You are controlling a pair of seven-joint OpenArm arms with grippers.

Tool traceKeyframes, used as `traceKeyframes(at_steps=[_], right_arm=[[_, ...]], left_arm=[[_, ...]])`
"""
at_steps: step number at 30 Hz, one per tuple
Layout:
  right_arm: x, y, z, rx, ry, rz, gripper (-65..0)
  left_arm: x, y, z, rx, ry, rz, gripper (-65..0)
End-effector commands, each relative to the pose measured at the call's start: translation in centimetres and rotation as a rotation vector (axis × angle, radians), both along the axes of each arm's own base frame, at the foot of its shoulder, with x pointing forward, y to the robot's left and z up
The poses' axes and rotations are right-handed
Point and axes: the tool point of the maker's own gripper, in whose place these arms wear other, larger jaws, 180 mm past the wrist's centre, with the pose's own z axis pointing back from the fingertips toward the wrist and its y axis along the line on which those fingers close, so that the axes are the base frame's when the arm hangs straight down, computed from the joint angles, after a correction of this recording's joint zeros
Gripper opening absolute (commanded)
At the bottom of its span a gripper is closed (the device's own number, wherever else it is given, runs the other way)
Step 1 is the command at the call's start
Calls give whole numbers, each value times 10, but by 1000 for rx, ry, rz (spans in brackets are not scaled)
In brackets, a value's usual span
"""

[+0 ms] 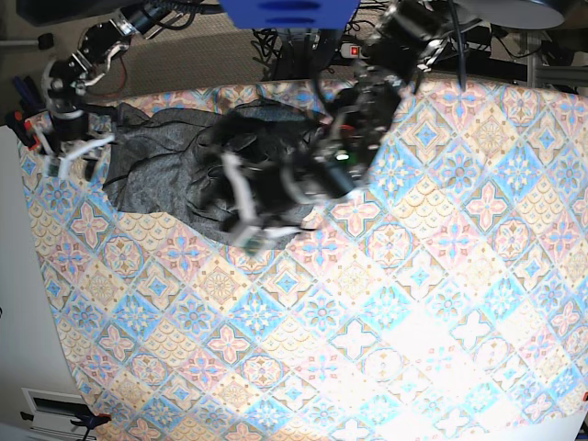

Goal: Layout the t-shirt on the table in an organized manner, then fold the t-shirt properly
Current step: 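Drag the folded bundle toward the right gripper with both grippers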

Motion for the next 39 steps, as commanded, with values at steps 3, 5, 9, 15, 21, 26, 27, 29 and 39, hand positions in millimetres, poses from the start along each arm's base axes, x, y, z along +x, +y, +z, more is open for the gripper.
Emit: traceKeyframes(at_steps=[3,5,9,15,21,26,27,29,39], right_arm=[[10,-20,30,-13,-124,-76,-359],[9,-37,41,-21,-167,-143,-356],[13,-42,47,-18,-193,-166,-291],[7,-29,34,43,-197,-176,-273],[-24,-16,-15,304,-69,-236,-273],[-44,-4,-44,444,45,-272,-273],[-43,-4,-44,444,37,-273,-273],[-42,-3,-47,455,31,-274,-273],[-45,59,-106,654,261,-162,-273]], left_arm=[[5,36,7,17,-60,57,-433],[4,63,-2,56,-51,106,-430],[1,106,-18,100,-14,205,-431],[-7,144,-40,128,61,318,-431],[-11,156,-48,154,79,337,-431],[-11,164,-49,184,70,333,-431],[-11,164,-49,184,70,333,-431],[-12,165,-50,185,71,333,-431],[-12,184,-44,135,104,324,-431]])
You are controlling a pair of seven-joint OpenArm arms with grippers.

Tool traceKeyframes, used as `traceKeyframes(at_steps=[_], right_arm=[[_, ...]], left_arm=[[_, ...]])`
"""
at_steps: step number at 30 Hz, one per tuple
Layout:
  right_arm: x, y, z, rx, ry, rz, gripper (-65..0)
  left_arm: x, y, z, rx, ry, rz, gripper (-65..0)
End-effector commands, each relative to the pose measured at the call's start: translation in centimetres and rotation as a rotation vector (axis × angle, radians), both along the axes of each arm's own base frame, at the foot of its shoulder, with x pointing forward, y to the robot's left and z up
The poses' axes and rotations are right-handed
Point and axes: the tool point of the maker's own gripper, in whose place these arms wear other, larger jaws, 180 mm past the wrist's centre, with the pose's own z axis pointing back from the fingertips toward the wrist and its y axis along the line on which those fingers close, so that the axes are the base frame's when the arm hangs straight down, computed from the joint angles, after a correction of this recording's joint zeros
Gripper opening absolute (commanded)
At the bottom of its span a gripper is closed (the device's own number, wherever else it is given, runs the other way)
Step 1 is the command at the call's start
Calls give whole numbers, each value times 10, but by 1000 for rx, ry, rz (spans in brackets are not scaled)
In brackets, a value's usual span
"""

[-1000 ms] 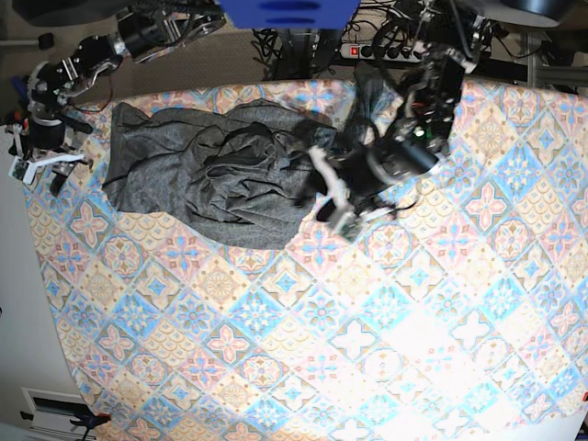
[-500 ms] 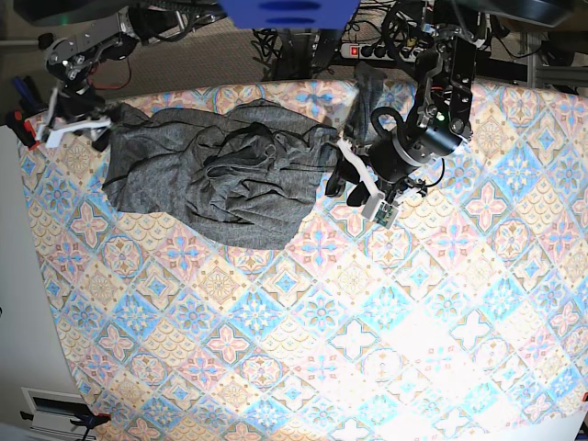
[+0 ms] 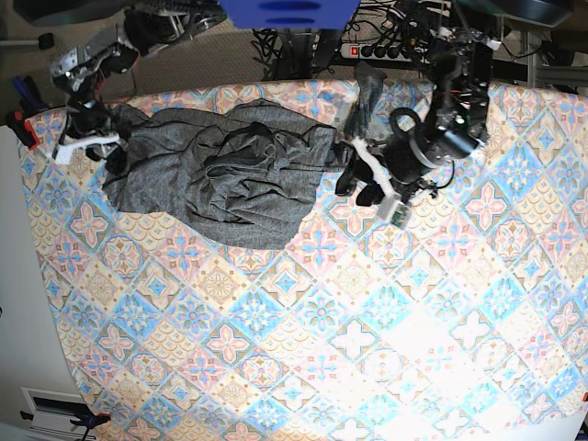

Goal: Layout the t-shirt on the table in an organized manner, then fold the t-shirt properly
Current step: 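Drag the folded bundle toward the right gripper with both grippers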

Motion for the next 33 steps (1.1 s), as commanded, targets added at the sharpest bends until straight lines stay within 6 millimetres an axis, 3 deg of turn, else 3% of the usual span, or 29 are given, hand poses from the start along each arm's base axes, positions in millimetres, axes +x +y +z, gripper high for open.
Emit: traceKeyframes(at_steps=[1,8,11,15,19,24,28,33], right_arm=[[-34,26,-35,68,230,84,-273],[-26,53,-39,98,294,211,-273],[-10,74,-35,105,262,296,-273],[-13,96,-37,88,283,397,-273],[-3,100,-24,39,259,440,-273],[-7,113,-27,36,274,493,-274],[-11,142,-30,34,289,609,-358],[-17,171,-28,16,289,723,-533]], left_arm=[[8,5,14,-24,-47,15,-431],[9,29,8,30,28,46,-431],[8,30,7,52,53,32,-431],[7,30,6,57,60,31,-431],[6,39,0,87,75,29,-431],[5,42,-4,92,89,34,-434],[4,42,-7,89,97,37,-435],[4,42,-7,88,99,37,-435]])
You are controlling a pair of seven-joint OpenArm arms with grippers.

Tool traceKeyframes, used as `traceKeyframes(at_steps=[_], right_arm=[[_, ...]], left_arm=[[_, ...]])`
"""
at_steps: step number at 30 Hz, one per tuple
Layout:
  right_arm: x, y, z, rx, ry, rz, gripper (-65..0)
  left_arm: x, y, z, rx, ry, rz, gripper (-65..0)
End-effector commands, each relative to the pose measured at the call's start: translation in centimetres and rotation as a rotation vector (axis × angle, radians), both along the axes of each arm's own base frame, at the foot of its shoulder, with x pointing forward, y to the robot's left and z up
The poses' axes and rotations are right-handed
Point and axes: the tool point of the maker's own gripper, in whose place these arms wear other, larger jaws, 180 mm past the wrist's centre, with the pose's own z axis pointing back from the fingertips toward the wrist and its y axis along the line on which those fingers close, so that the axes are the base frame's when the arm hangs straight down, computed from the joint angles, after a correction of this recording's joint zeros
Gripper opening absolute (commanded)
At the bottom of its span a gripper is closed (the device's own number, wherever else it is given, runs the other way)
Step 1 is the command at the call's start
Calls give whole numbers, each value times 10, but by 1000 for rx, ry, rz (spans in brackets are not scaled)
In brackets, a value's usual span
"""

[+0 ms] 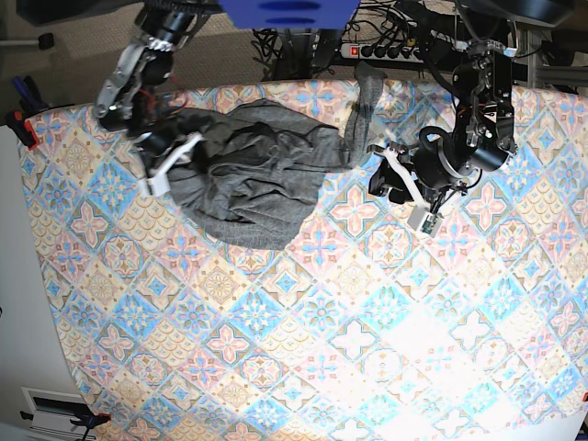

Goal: Layout the t-shirt on the table in an organized manner, then fold the t-shirt properly
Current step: 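Drag the folded bundle toward the right gripper with both grippers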

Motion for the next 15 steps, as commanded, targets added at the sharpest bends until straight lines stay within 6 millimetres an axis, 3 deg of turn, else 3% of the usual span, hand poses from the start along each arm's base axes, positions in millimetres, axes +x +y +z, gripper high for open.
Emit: traceKeyframes(at_steps=[1,3,6,12,15], right_arm=[[-31,1,-22,-58,152,72,-576],[-30,0,-21,-60,149,70,-650],[-32,-5,-22,-70,157,63,-650],[-48,-56,-29,-76,197,-130,-650],[-27,-90,-16,-129,155,-162,-650]], left_arm=[[6,0,9,-9,-37,-2,-436],[3,0,7,-9,-30,-2,-436],[2,-1,6,-12,-26,-1,-436],[1,0,5,-11,-23,1,-436],[1,0,5,-11,-23,1,-436]])
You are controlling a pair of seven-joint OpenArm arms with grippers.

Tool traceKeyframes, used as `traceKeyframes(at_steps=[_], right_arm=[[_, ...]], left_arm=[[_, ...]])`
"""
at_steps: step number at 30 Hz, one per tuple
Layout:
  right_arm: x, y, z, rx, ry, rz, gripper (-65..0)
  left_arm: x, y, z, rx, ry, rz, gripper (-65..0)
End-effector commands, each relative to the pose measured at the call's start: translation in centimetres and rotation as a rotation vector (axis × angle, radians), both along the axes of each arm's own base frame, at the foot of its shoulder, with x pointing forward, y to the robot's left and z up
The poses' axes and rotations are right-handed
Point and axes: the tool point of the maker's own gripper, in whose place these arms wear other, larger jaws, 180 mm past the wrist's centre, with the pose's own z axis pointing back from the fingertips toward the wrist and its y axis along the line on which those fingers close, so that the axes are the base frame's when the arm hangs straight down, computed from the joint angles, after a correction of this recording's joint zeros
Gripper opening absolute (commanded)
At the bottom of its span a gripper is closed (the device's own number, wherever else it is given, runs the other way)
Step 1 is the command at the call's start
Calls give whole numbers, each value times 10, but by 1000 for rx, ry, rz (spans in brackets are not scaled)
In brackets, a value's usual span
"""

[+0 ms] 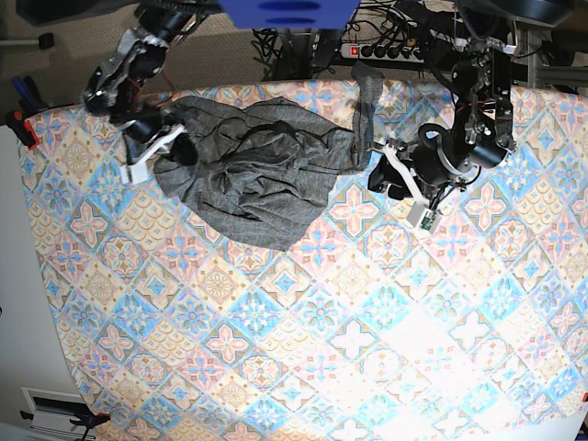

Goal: Layout the t-shirt on the table in an organized manner, then fold the t-shirt properly
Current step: 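Drag the folded bundle toward the right gripper with both grippers, then press the right gripper onto the bunched shirt and release the left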

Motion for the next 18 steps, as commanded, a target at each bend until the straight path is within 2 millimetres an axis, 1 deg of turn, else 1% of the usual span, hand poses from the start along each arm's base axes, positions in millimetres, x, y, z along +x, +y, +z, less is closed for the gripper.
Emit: traceKeyframes(at_steps=[1,5,7,8,10,12,14,15,18], right_arm=[[-8,-39,-9,-149,126,4,-650],[27,-78,10,-180,96,-36,-650],[38,-98,18,-190,79,-66,-650],[43,-107,20,-190,75,-80,-650],[48,-119,19,-173,79,-102,-650],[52,-136,20,-185,93,-113,-650],[64,-150,29,-205,83,-118,-650],[66,-154,33,-216,80,-119,-650],[63,-165,40,-278,93,-118,-650]], left_arm=[[6,1,9,-7,-38,0,-436],[6,1,9,-7,-38,2,-436],[7,0,10,-8,-39,2,-436],[7,0,10,-8,-39,2,-436],[7,0,9,-8,-38,2,-436],[7,1,9,-5,-38,2,-436],[7,2,9,-4,-38,1,-436],[7,2,9,-4,-38,1,-436],[9,5,8,21,-43,10,-436]])
